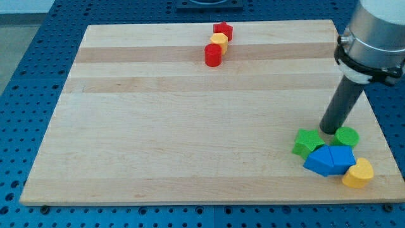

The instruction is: Slide your hand to parallel right of red star

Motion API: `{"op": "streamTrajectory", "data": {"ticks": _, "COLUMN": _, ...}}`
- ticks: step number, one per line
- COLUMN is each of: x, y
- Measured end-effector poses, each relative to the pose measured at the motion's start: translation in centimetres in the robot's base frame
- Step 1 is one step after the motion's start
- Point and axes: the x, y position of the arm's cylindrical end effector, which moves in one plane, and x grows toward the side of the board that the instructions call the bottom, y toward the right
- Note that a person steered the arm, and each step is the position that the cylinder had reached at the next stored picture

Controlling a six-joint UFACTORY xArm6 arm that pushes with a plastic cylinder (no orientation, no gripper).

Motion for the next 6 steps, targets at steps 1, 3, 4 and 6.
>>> {"op": "streamTrajectory", "data": {"ticks": 1, "x": 1.6, "y": 0.0}}
{"op": "streamTrajectory", "data": {"ticks": 3, "x": -1.6, "y": 0.0}}
{"op": "streamTrajectory", "data": {"ticks": 4, "x": -6.0, "y": -0.3}}
{"op": "streamTrajectory", "data": {"ticks": 6, "x": -17.0, "y": -1.1}}
